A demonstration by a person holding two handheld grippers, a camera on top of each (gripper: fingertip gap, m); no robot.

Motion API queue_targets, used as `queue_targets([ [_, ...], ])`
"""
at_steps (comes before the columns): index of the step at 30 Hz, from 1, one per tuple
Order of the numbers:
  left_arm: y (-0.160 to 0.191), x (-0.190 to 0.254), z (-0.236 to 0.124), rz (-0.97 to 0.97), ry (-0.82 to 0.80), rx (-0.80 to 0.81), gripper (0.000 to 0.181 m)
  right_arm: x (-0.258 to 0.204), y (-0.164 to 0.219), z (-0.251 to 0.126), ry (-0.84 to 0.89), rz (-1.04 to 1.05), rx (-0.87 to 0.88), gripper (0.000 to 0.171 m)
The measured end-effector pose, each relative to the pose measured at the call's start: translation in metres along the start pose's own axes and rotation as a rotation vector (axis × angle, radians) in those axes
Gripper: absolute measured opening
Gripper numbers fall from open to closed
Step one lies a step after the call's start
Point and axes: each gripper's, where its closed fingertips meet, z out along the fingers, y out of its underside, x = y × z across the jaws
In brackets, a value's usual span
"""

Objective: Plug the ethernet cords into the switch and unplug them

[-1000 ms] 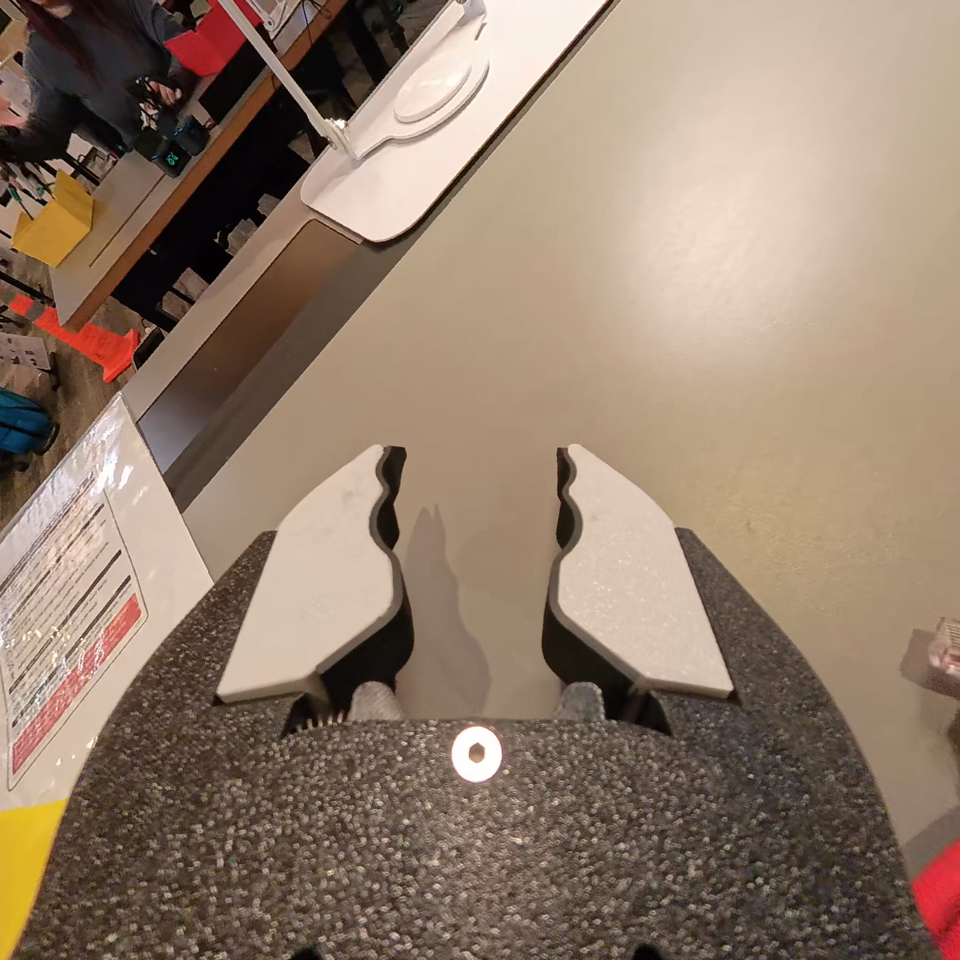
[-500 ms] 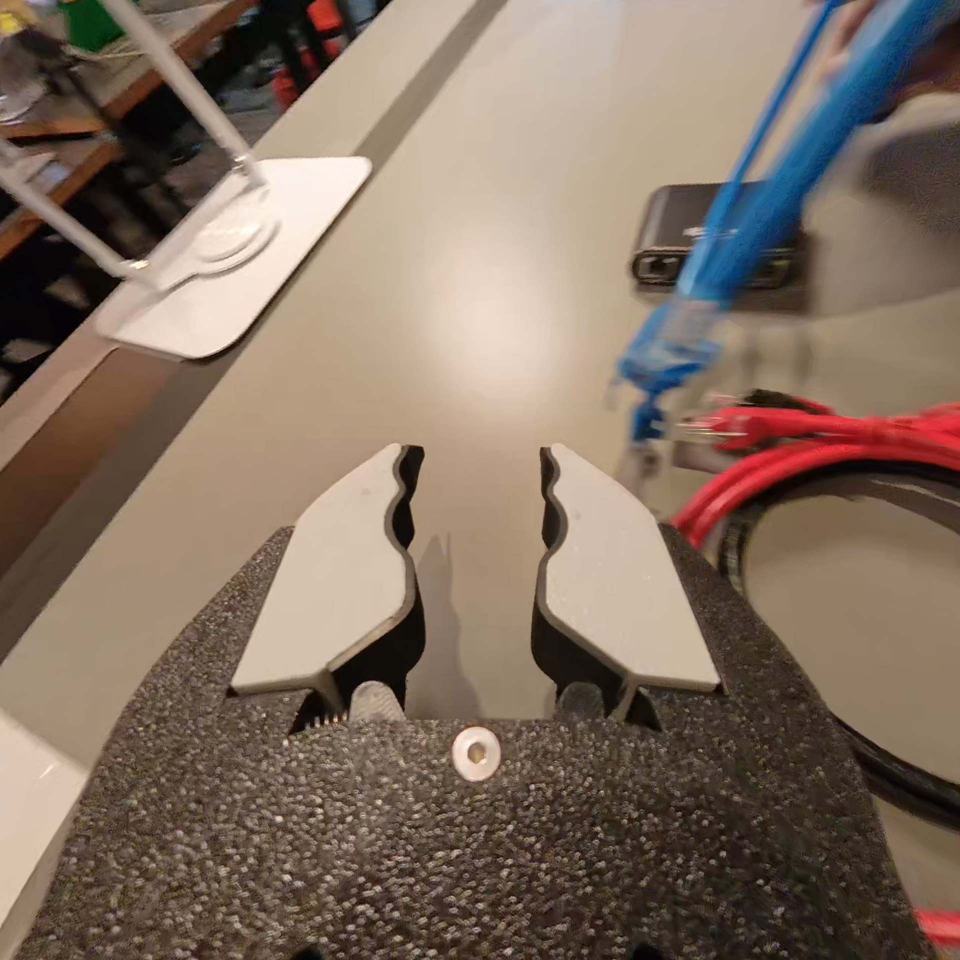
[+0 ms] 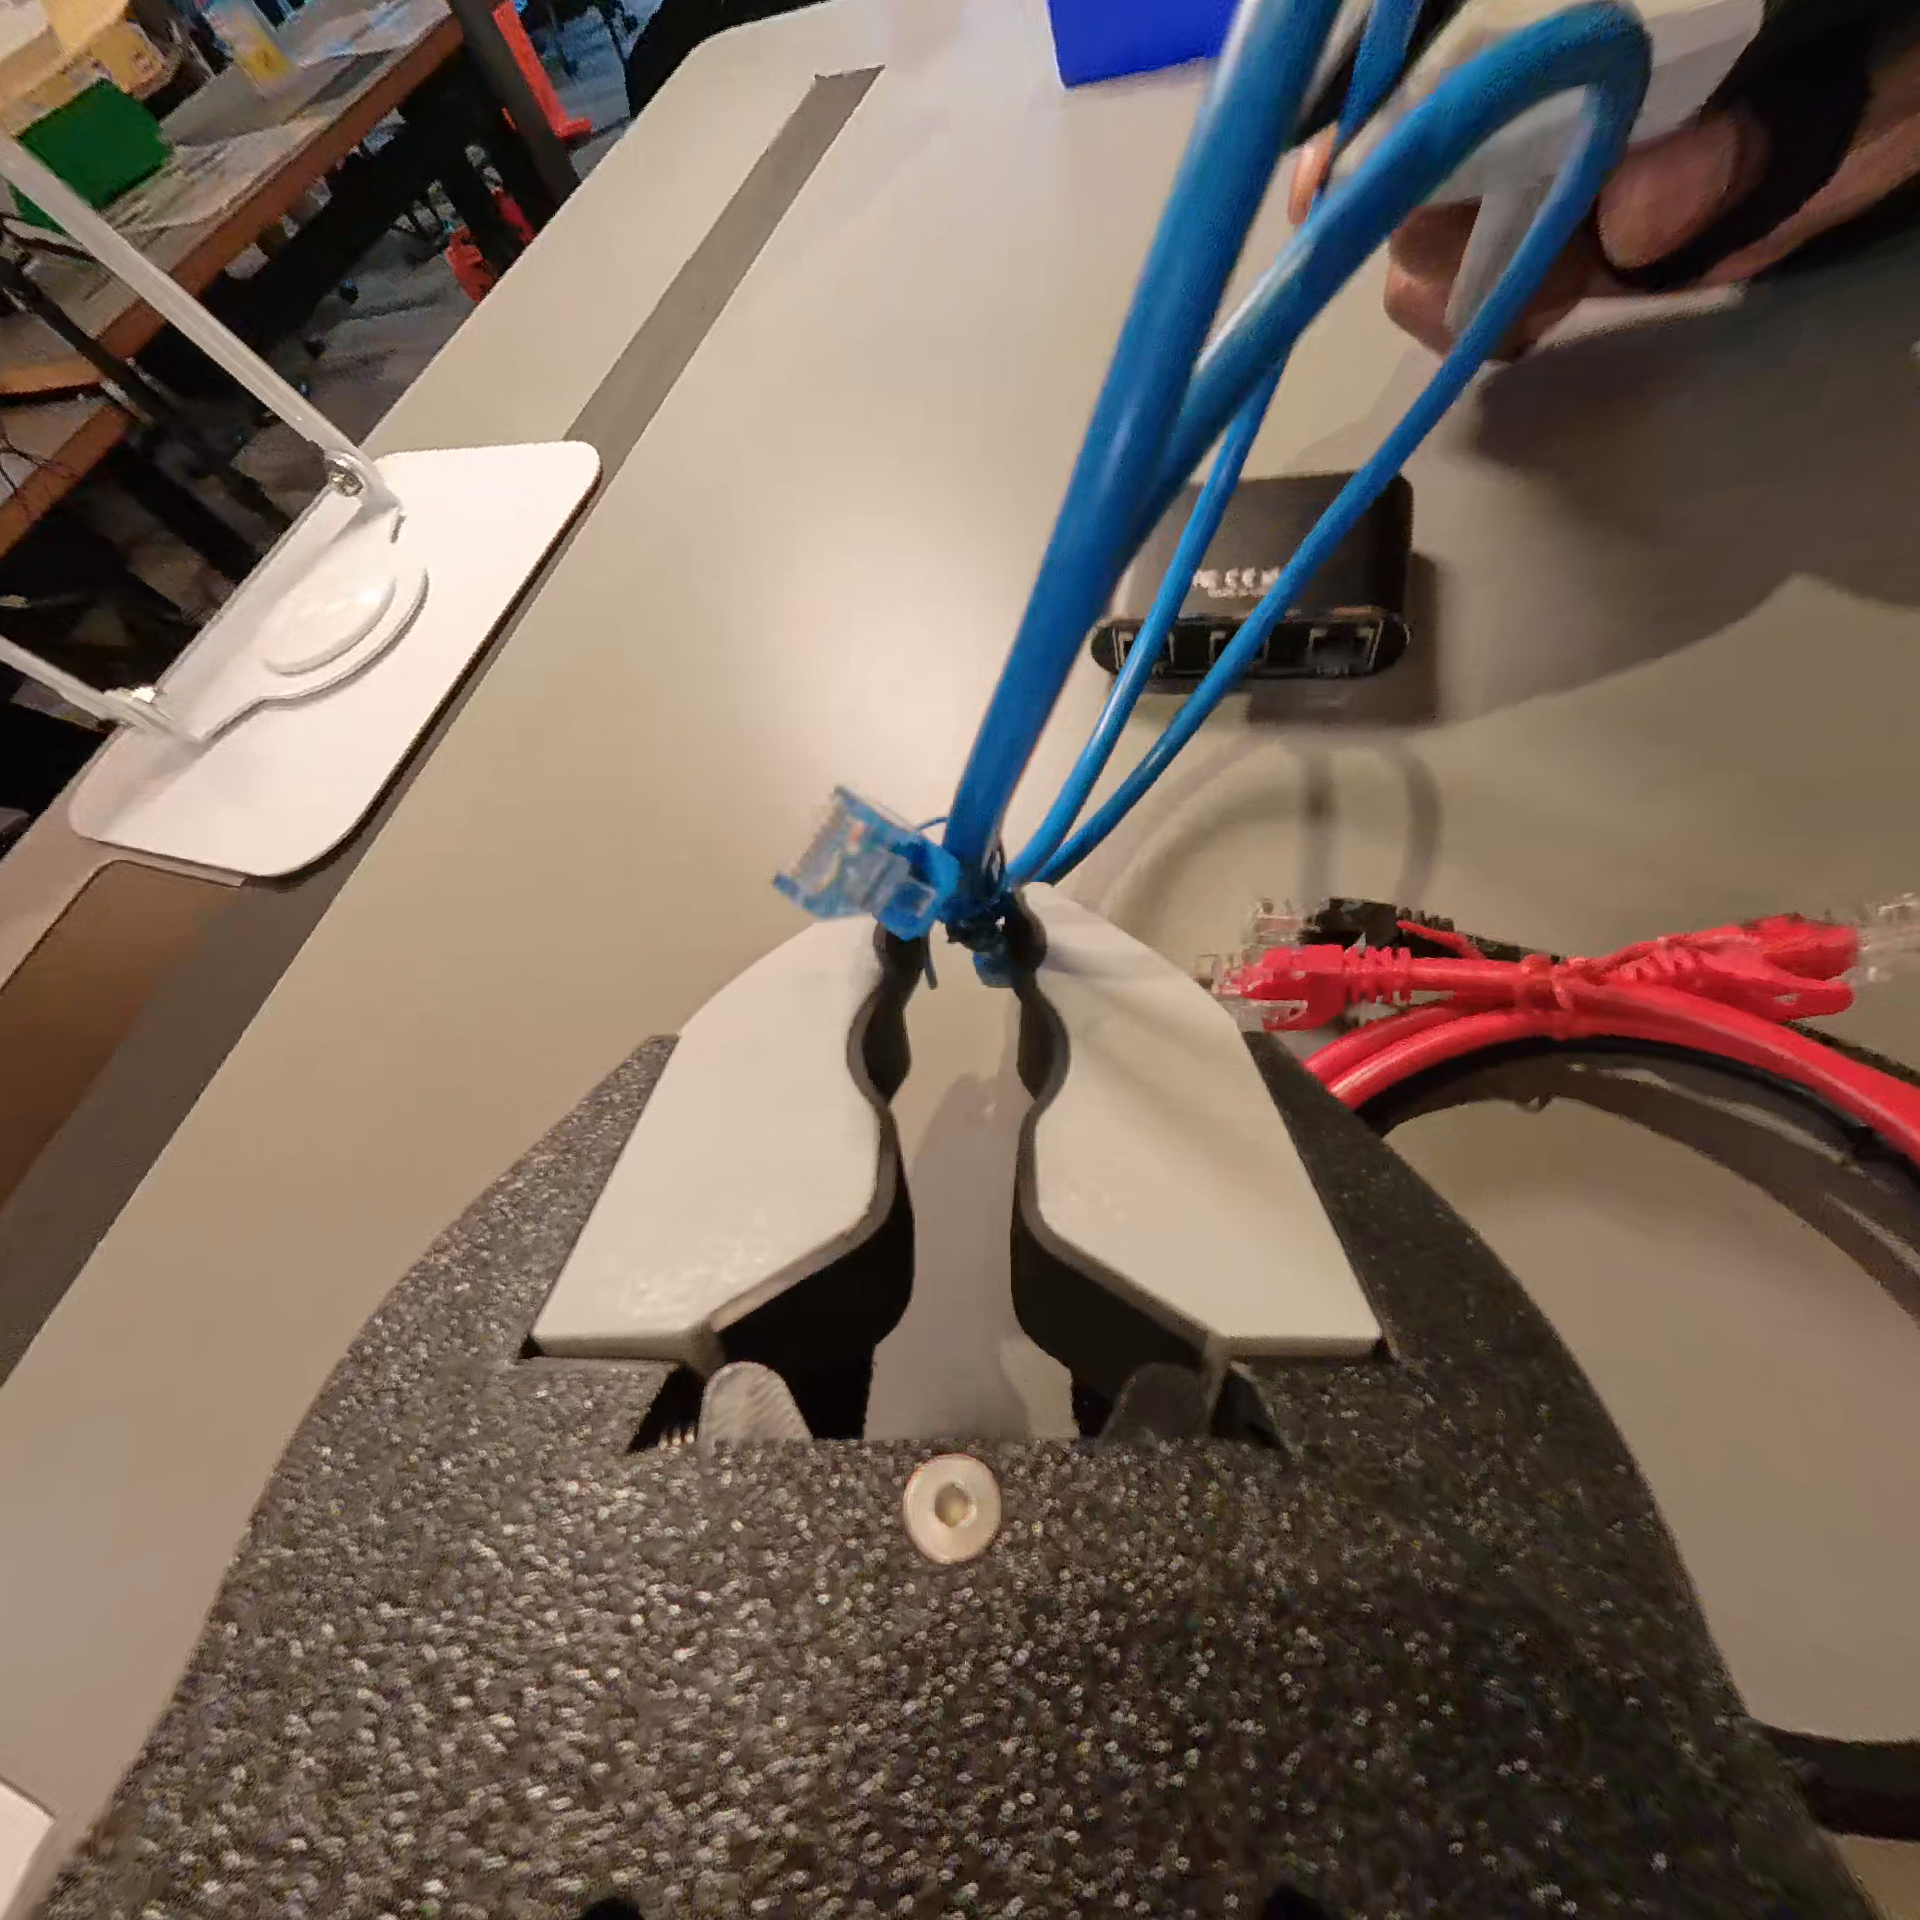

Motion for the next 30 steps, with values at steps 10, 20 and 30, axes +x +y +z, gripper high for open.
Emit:
queue_targets([
  [10, -0.005, -0.040, -0.008, -0.546, -0.119, 0.078, 0.015, 0.037, 0.028, -0.002, 0.130, -0.067, -0.153, 0.011],
  [20, -0.047, -0.029, -0.013, -0.858, 0.024, 0.323, 0.015, 0.007, 0.023, 0.004, 0.062, -0.250, -0.139, 0.016],
  [30, -0.091, 0.016, 0.004, -1.126, 0.217, 0.459, 0.015, -0.012, 0.008, 0.015, 0.087, -0.360, -0.105, 0.032],
])
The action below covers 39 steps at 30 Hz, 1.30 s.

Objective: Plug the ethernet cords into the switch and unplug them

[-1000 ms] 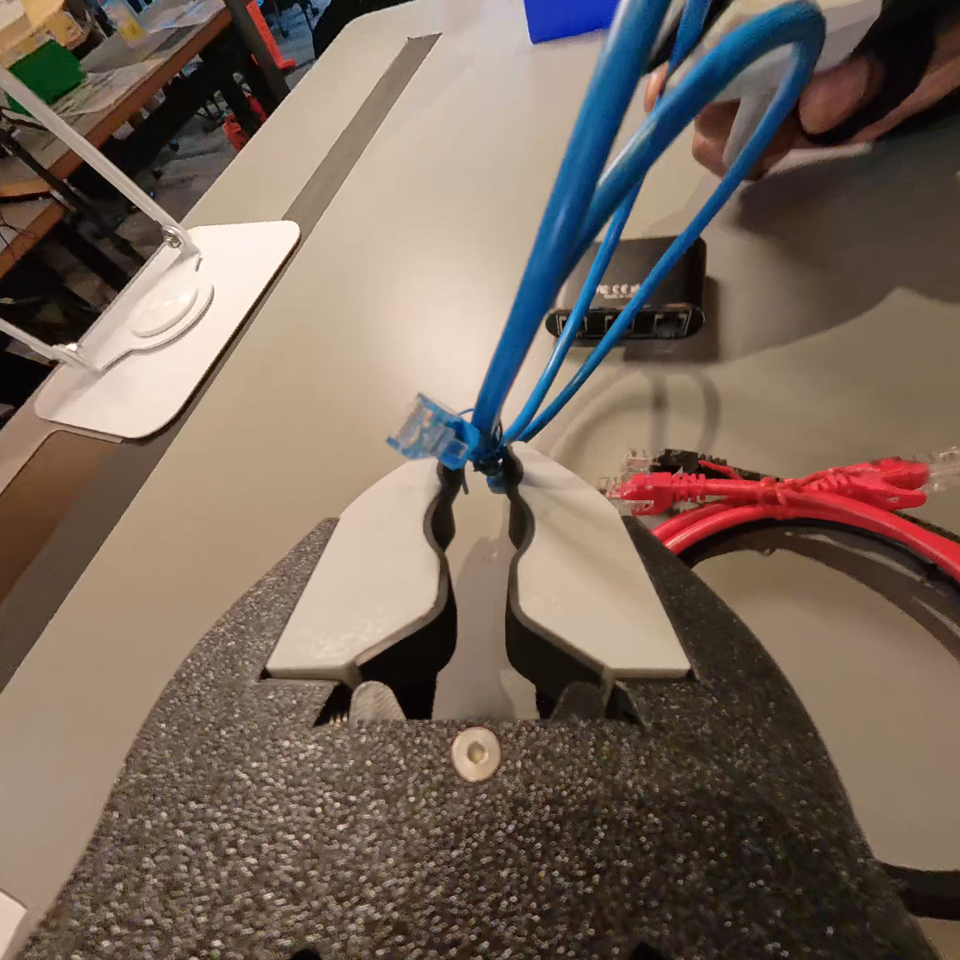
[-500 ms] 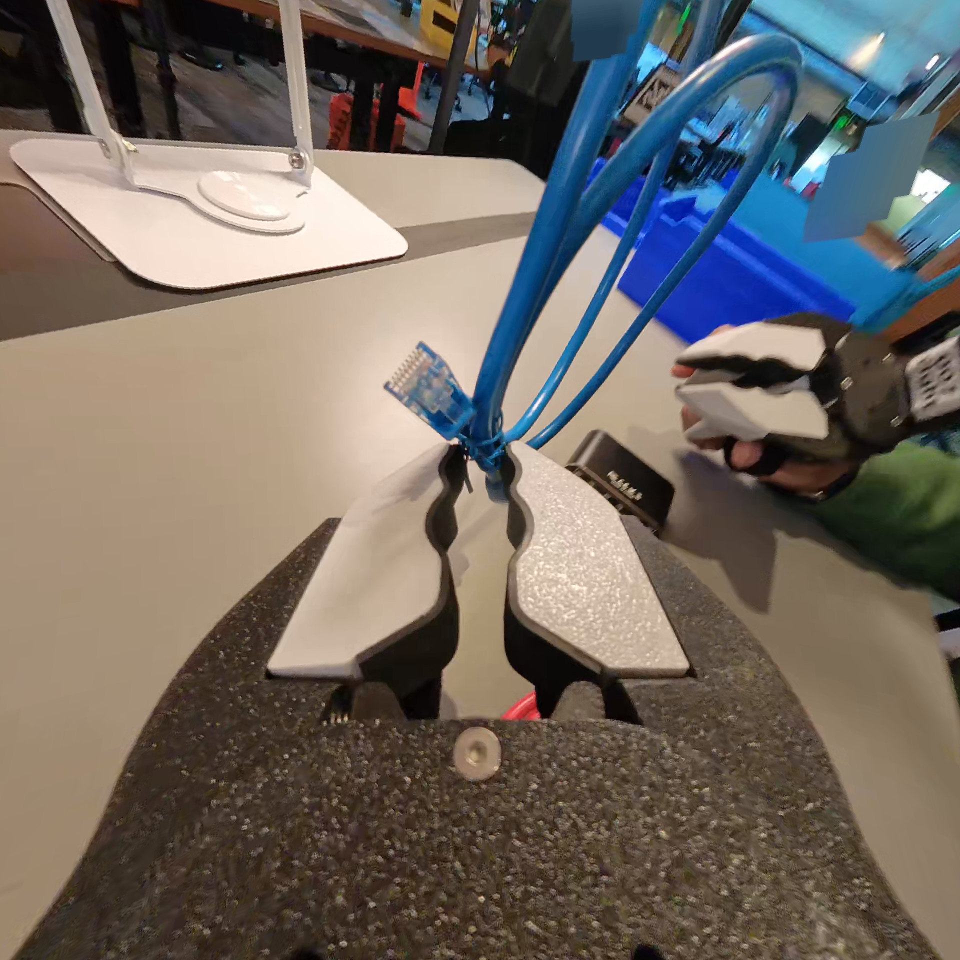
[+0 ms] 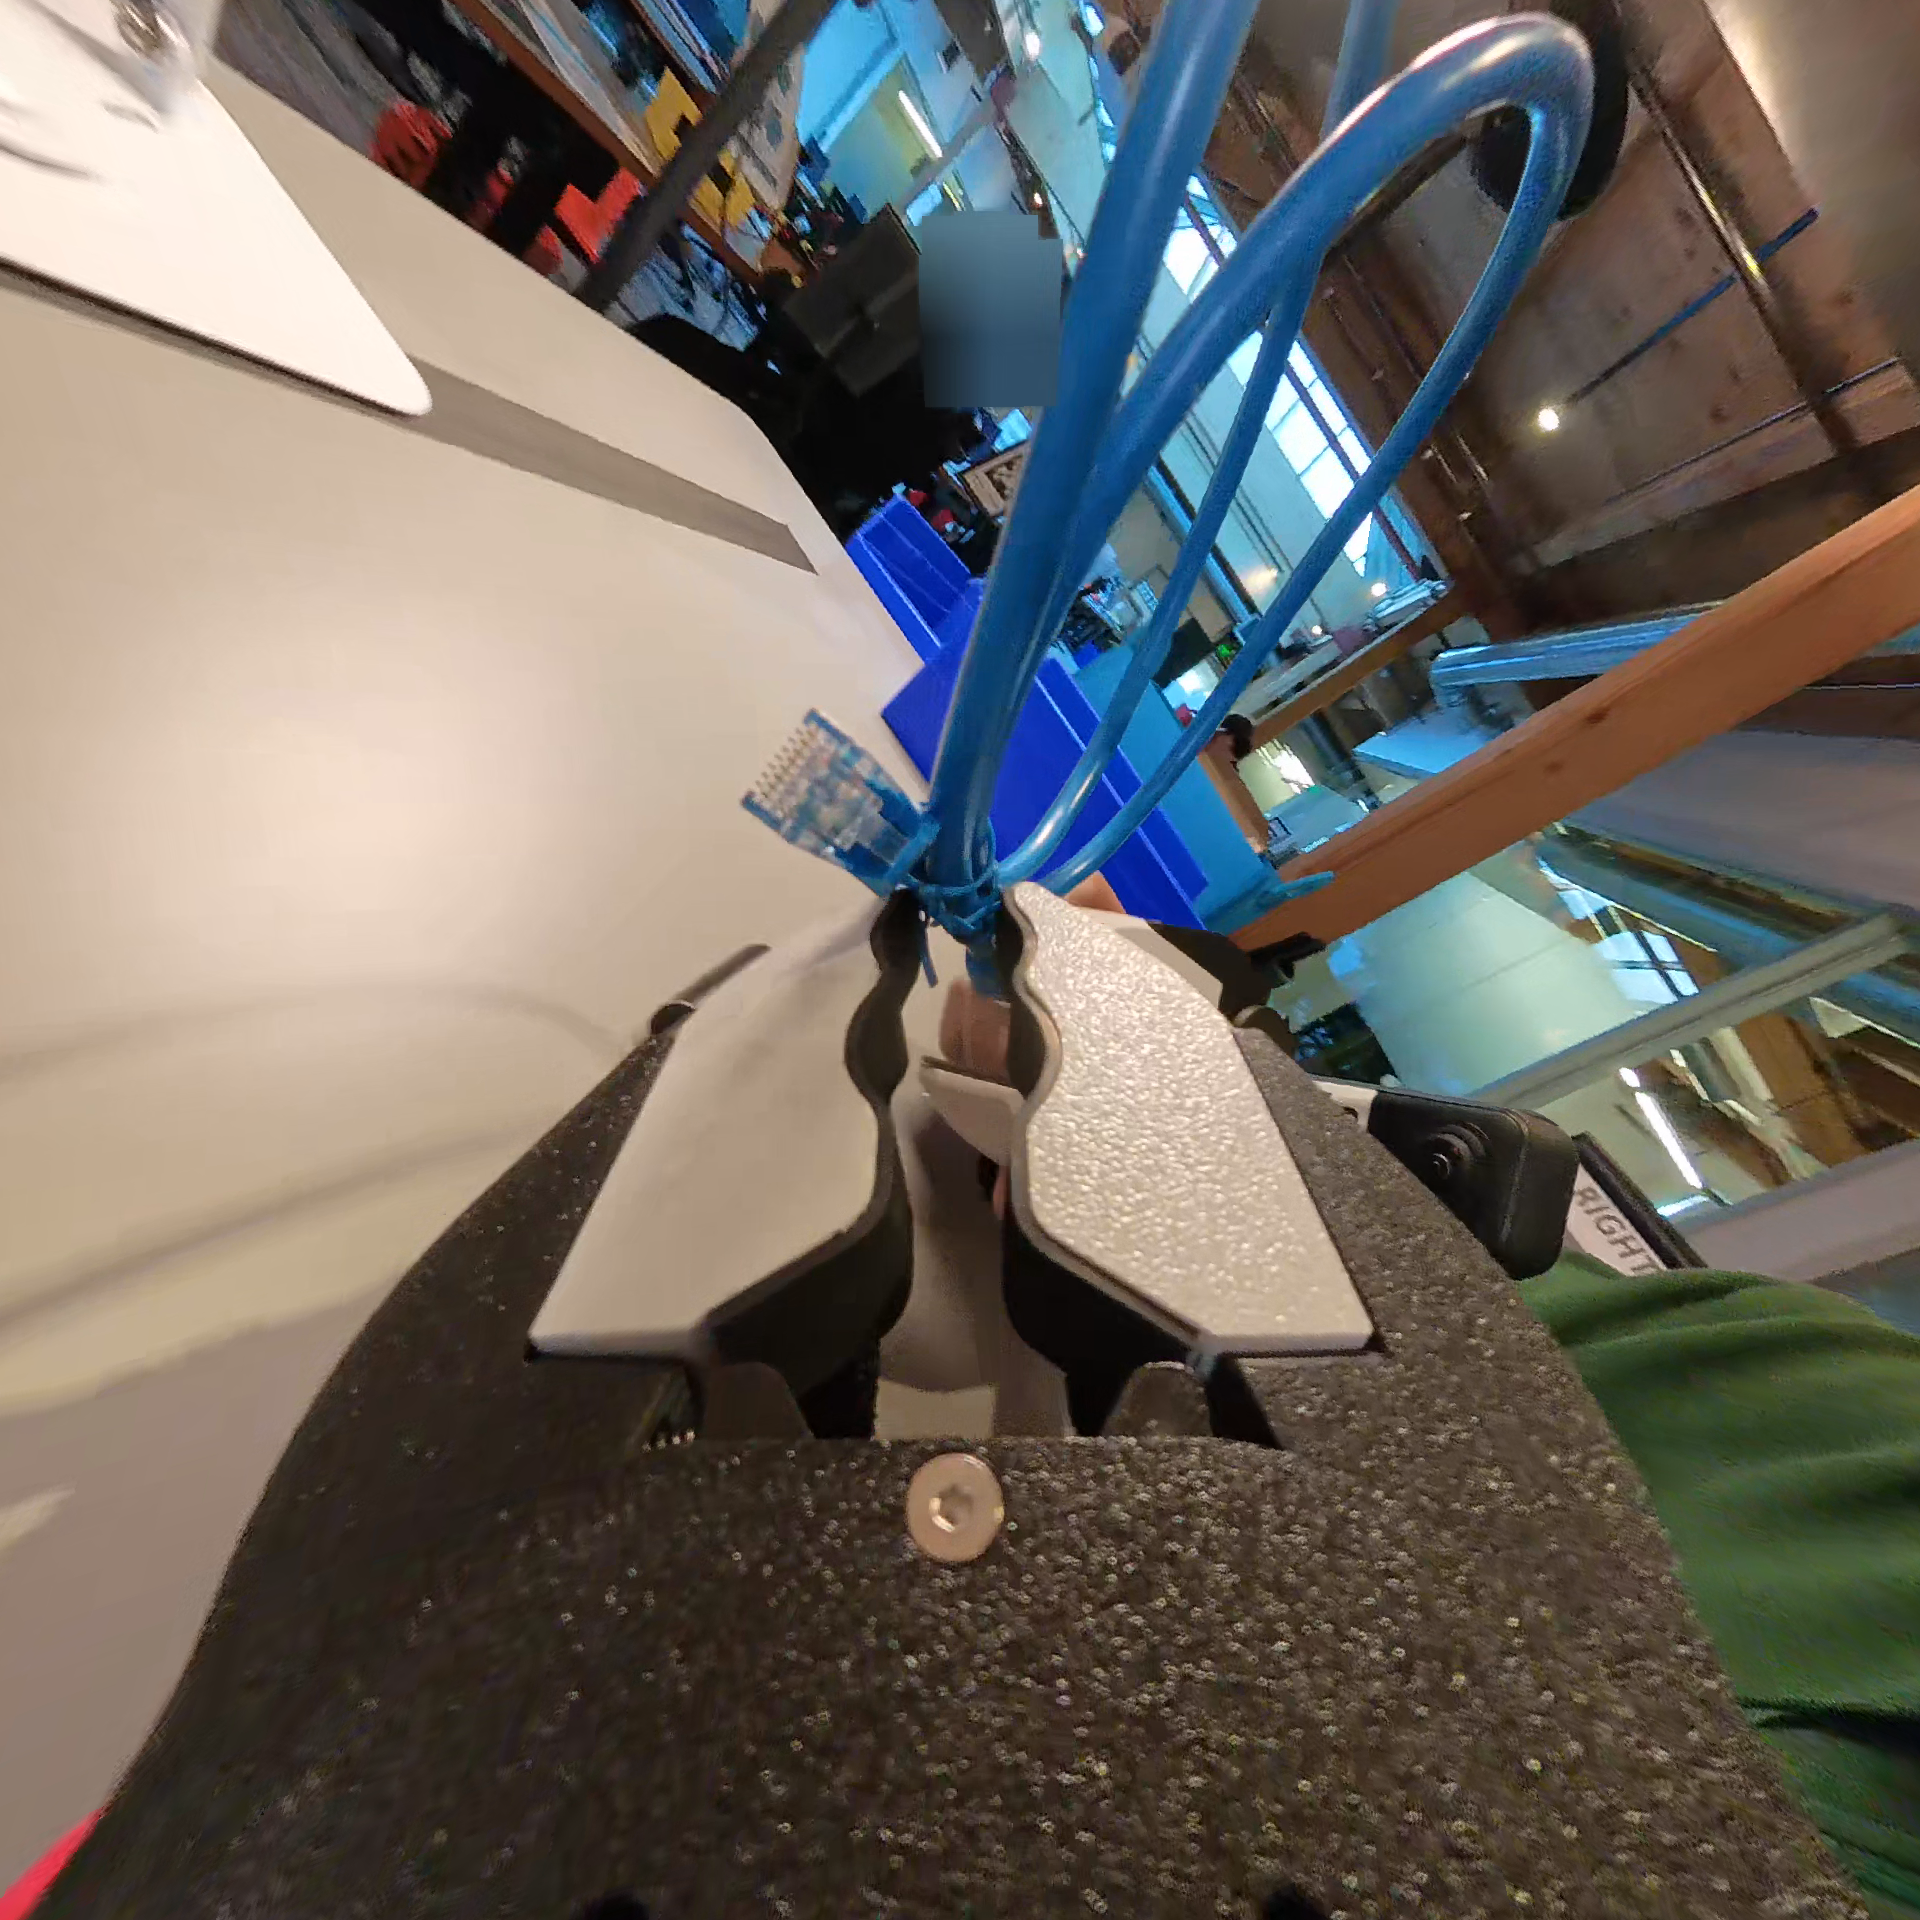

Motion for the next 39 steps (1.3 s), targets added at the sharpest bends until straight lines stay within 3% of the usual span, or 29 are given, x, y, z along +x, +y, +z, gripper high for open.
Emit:
queue_targets([
  [4, 0.016, 0.000, 0.010, -0.023, -0.005, -0.032, 0.015, 0.001, 0.001, 0.000, 0.007, 0.002, -0.009, 0.032],
  [8, 0.020, -0.006, 0.013, -0.055, -0.023, -0.028, 0.015, 0.001, 0.000, -0.001, -0.009, 0.036, 0.010, 0.014],
  [20, 0.035, 0.010, 0.021, -0.084, 0.082, -0.117, 0.026, 0.005, -0.007, -0.008, -0.118, 0.226, 0.131, 0.014],
  [25, 0.049, 0.013, 0.024, -0.164, 0.123, -0.196, 0.025, -0.003, -0.010, -0.009, -0.170, 0.207, 0.165, 0.014],
  [39, 0.042, 0.016, 0.022, -0.195, 0.184, -0.150, 0.013, 0.001, -0.010, -0.013, -0.216, 0.246, 0.205, 0.014],
])
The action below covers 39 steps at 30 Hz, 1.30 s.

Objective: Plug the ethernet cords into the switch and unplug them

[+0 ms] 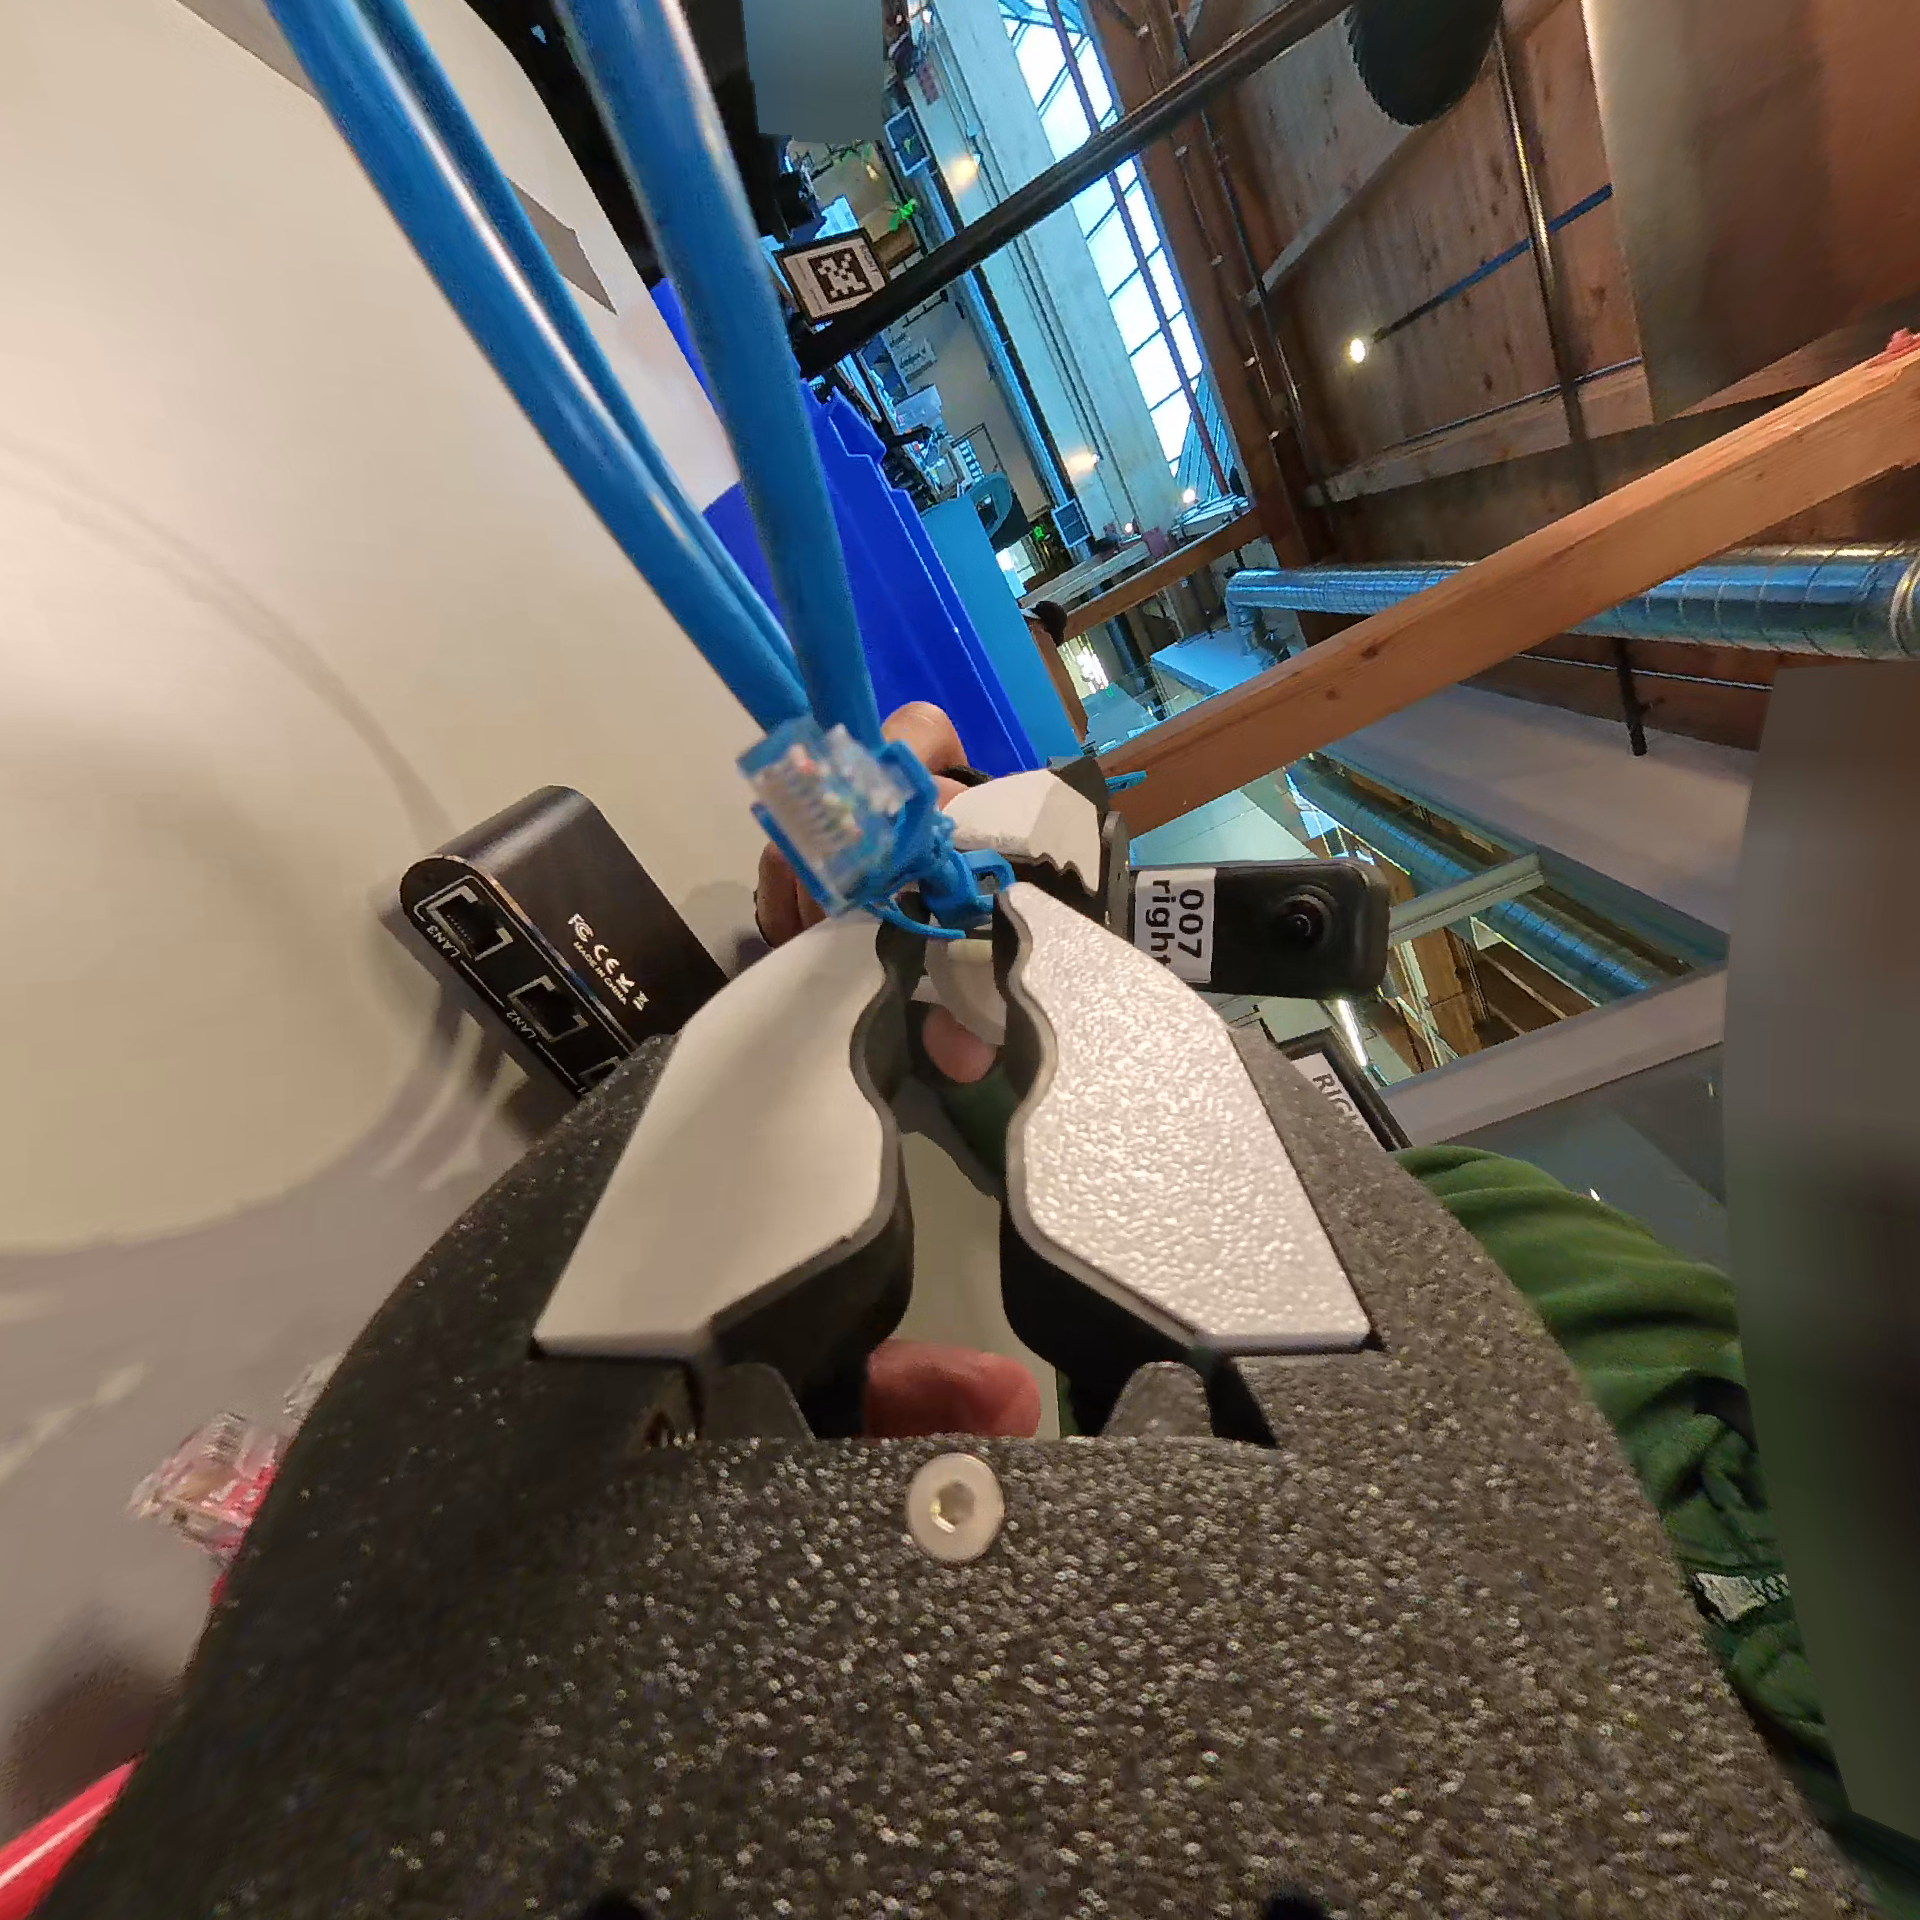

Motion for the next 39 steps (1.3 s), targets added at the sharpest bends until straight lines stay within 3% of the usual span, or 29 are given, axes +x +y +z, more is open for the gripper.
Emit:
queue_targets([
  [17, 0.009, -0.003, 0.004, -0.075, 0.005, -0.049, 0.025, -0.011, -0.001, 0.001, -0.008, -0.161, 0.002, 0.014],
  [20, 0.005, 0.001, 0.003, -0.075, 0.049, -0.012, 0.014, -0.009, -0.001, 0.001, 0.002, -0.152, 0.003, 0.014],
  [24, 0.001, -0.001, 0.002, -0.026, 0.021, 0.026, 0.013, -0.008, 0.002, 0.000, 0.000, -0.135, -0.012, 0.015],
  [34, -0.013, -0.023, -0.013, 0.051, -0.148, 0.081, 0.012, -0.001, 0.044, -0.015, -0.276, 0.144, -0.187, 0.082],
  [39, -0.013, -0.029, -0.013, 0.046, -0.175, 0.092, 0.012, -0.008, 0.061, -0.019, -0.444, 0.290, -0.308, 0.101],
])
